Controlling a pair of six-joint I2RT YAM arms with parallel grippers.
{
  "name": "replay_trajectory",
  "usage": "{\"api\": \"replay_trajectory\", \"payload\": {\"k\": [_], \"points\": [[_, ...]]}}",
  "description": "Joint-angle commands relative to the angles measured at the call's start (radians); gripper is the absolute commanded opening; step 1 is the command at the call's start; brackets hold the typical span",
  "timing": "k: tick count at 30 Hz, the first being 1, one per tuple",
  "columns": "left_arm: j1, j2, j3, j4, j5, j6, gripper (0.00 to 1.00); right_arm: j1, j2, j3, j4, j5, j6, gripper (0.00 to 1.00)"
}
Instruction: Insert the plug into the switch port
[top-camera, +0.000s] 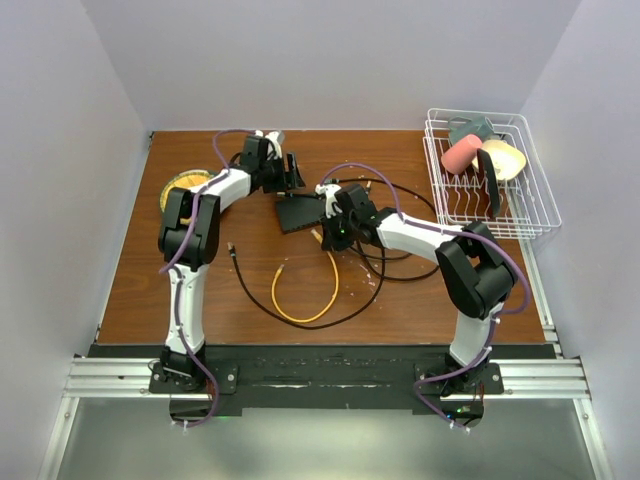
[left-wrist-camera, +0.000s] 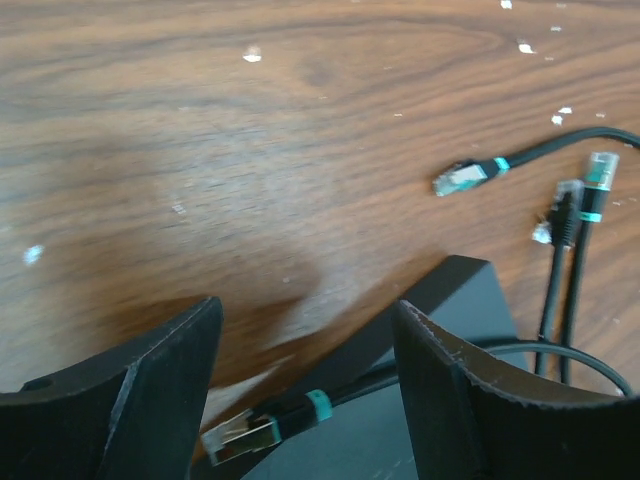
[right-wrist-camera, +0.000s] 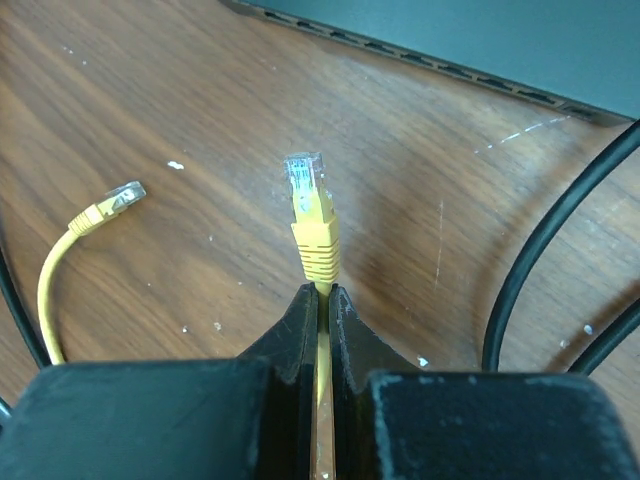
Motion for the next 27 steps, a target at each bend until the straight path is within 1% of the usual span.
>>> {"api": "replay_trajectory", "payload": {"k": [1,7,8,13,21,27], "points": [[-0.002,-0.005,-0.090,0.056,0.112,-0.020,0.72,0.002,-0.033,0.013,0.007,0.047,-0.003,0.00],[-0.009,-0.146,-0.316,0.177,0.149,-0.064,0.67,0.016,-0.056,-0.020,-0.026,0.094,-0.037,0.00],[-0.014,-0.161,-0.337,0.182,0.150,-0.066,0.67,0.017,-0.061,-0.027,-0.030,0.117,-0.041,0.00],[-0.029,-0.237,-0.454,0.208,0.149,-0.067,0.66,0.030,-0.085,-0.062,-0.041,0.139,-0.067,0.00],[-0.031,-0.283,-0.523,0.222,0.150,-0.072,0.66,0.080,-0.117,-0.084,-0.087,0.174,-0.086,0.00],[-0.031,-0.293,-0.552,0.228,0.158,-0.089,0.67,0.137,-0.140,-0.107,-0.107,0.216,-0.049,0.00]]}}
